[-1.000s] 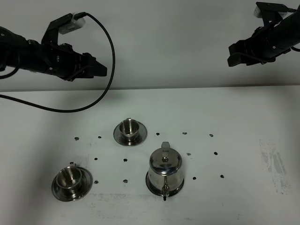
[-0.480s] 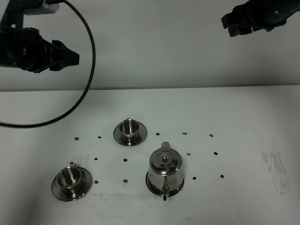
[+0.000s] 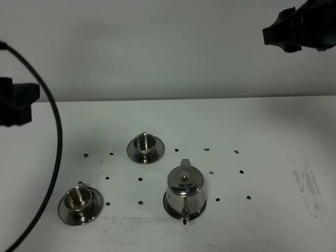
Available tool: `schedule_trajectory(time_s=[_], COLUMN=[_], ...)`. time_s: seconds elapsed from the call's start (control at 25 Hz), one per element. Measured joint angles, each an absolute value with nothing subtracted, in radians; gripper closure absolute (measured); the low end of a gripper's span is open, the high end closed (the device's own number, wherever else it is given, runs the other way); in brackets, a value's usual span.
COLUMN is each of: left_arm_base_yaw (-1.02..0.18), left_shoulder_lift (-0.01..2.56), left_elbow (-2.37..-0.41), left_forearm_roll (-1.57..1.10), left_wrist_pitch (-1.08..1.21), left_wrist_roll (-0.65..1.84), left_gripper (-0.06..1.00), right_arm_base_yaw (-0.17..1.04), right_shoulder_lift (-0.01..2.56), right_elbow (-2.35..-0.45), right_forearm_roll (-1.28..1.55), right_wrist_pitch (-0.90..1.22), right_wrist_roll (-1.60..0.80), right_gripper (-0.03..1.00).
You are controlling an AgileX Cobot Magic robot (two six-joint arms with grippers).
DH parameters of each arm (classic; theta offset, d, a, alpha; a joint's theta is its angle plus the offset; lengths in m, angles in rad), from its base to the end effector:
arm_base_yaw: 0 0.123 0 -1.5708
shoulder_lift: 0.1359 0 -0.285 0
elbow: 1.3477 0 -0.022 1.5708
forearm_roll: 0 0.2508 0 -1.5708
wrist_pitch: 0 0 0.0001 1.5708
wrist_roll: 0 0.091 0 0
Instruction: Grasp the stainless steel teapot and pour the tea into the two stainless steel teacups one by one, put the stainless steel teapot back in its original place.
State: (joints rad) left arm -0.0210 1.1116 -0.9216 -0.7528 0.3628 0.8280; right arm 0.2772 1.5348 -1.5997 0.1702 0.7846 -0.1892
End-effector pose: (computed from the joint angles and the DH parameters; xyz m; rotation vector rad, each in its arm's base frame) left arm 0.2428 -0.0272 0.3571 0.2869 1.9150 -0.1797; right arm 0.3300 0.1052 0.4134 -0.4448 2.1565 0.2489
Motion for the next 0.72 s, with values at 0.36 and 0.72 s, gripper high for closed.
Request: schedule_trajectory(time_s=[0.36,0.72], left_arm_base_yaw=[-0.021,-0.021], left_shoulder_lift=[0.685,0.313], left_elbow=[-0.69,-0.554], left_forearm_roll=[-0.346,-0.172], left_wrist_pitch=[0.646,1.021], left_wrist_roll=[0.366,0.097], left_gripper=[0.44,0.44], right_arm_base_yaw=[0.416,0.495], right_shoulder_lift=[1.453,1.453], right_elbow=[-1.321,-1.271], right_forearm_roll=[0.149,0.123], right_wrist_pitch=[0.645,0.578], right_wrist_roll=[-0.196,-0.177], right_gripper=[0.49,0.52])
